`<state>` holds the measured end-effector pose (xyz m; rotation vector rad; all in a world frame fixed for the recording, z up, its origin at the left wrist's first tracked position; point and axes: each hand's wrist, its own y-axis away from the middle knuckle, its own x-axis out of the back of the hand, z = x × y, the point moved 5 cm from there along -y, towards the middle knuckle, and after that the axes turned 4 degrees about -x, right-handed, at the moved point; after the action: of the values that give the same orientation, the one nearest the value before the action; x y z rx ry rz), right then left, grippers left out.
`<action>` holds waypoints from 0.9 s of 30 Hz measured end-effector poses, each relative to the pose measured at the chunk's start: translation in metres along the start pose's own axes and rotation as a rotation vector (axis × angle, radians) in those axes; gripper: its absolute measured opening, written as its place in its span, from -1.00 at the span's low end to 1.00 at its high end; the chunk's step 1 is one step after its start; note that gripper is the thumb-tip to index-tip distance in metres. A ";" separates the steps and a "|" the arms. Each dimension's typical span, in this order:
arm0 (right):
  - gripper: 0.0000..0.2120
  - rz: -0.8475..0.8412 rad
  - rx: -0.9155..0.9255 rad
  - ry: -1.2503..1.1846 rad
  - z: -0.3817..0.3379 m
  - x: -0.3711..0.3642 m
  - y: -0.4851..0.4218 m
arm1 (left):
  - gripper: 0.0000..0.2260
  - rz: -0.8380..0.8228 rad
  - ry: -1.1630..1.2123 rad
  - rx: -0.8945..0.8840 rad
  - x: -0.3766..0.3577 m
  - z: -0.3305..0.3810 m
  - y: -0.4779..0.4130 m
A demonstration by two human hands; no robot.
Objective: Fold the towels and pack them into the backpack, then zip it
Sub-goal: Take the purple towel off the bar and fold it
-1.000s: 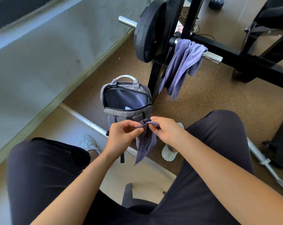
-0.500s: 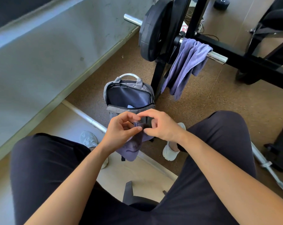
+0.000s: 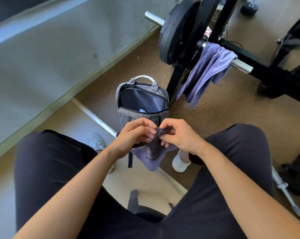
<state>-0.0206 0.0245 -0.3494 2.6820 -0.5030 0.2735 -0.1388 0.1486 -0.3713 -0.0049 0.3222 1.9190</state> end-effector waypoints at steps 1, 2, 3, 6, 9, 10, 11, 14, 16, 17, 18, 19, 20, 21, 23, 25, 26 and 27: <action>-0.83 0.032 0.018 0.005 0.001 0.005 0.000 | -0.78 -0.023 -0.027 0.030 -0.001 -0.004 -0.002; -0.83 0.066 0.032 0.001 0.002 0.010 -0.001 | -0.77 -0.046 -0.072 0.052 -0.003 -0.008 -0.003; -0.82 0.099 0.047 -0.012 0.003 0.015 -0.001 | -0.78 -0.070 -0.125 0.066 -0.005 -0.012 -0.004; -0.76 0.181 0.108 -0.043 0.002 0.025 0.000 | -0.80 -0.143 -0.298 0.097 -0.015 -0.031 -0.008; -0.72 0.240 0.139 -0.088 0.003 0.032 0.003 | -0.80 -0.180 -0.446 0.098 -0.018 -0.049 -0.012; -0.71 0.259 0.145 -0.119 0.003 0.033 0.003 | -0.79 -0.191 -0.467 0.094 -0.018 -0.053 -0.013; -0.69 0.274 0.150 -0.151 0.003 0.034 0.002 | -0.79 -0.201 -0.485 0.087 -0.018 -0.056 -0.014; -0.68 0.307 0.156 -0.203 0.003 0.036 0.002 | -0.85 -0.196 -0.525 0.032 -0.020 -0.059 -0.016; -0.70 0.332 0.160 -0.204 0.004 0.038 0.003 | -0.92 -0.150 -0.550 -0.011 -0.021 -0.057 -0.017; -0.73 0.349 0.164 -0.197 0.004 0.039 0.002 | -0.95 -0.121 -0.555 -0.032 -0.022 -0.056 -0.017; -0.78 0.365 0.170 -0.192 0.004 0.039 0.002 | -0.96 -0.094 -0.557 -0.052 -0.024 -0.054 -0.017; -0.82 0.381 0.177 -0.191 0.003 0.040 0.002 | -0.96 -0.070 -0.556 -0.068 -0.025 -0.052 -0.017; -0.85 0.394 0.183 -0.195 0.003 0.040 0.002 | -0.94 -0.050 -0.554 -0.078 -0.025 -0.052 -0.017; -0.87 0.408 0.187 -0.199 0.002 0.040 0.002 | -0.92 -0.036 -0.546 -0.080 -0.026 -0.051 -0.017; -0.88 0.452 0.201 -0.178 0.000 0.041 0.003 | -0.88 -0.014 -0.524 -0.083 -0.026 -0.050 -0.016; -0.83 0.519 0.216 -0.145 -0.002 0.044 0.006 | -0.90 0.003 -0.483 -0.098 -0.027 -0.048 -0.016; -0.79 0.555 0.222 -0.144 -0.003 0.046 0.007 | -0.95 -0.004 -0.450 -0.098 -0.028 -0.047 -0.015; -0.77 0.590 0.227 -0.147 -0.004 0.048 0.008 | -0.95 -0.017 -0.414 -0.086 -0.029 -0.046 -0.015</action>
<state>0.0200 0.0044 -0.3309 2.7139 -1.3844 0.3091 -0.1213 0.1165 -0.4139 0.3272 -0.0393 1.8620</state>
